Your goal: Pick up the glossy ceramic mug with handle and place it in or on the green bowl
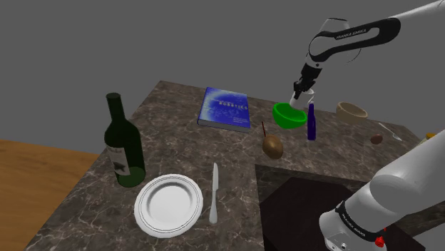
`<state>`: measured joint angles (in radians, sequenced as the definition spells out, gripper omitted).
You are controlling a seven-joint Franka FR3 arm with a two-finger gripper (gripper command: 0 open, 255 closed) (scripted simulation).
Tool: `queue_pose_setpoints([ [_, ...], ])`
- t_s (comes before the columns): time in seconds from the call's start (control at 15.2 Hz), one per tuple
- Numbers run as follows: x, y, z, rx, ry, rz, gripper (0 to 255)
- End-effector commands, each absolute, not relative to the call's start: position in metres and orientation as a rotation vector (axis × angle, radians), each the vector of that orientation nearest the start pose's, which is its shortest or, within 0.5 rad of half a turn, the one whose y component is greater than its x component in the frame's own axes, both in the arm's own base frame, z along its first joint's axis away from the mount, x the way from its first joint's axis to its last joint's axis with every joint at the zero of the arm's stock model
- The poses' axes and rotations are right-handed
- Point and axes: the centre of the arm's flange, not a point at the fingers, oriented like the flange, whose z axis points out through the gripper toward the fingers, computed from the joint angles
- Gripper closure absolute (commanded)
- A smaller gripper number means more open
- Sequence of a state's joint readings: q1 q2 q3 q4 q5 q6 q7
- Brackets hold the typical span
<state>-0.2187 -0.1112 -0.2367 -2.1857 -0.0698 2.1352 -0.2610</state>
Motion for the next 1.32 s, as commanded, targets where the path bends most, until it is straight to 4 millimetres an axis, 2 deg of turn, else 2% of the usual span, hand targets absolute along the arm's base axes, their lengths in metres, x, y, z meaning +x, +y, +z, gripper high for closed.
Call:
queue_pose_setpoints([
  [0.0, 0.463, -0.232, 0.431, -3.183, 0.252, -0.069, 255],
  [0.33, 0.463, -0.232, 0.405, -3.183, 0.252, -0.069, 255],
  [0.79, 0.463, -0.232, 0.405, -3.183, 0.252, -0.069, 255],
  [0.86, 0.463, -0.232, 0.405, -3.183, 0.252, -0.069, 0],
  [1.19, 0.463, -0.232, 0.405, -3.183, 0.252, -0.069, 0],
  [1.25, 0.462, -0.232, 0.418, -3.183, 0.252, -0.069, 0],
])
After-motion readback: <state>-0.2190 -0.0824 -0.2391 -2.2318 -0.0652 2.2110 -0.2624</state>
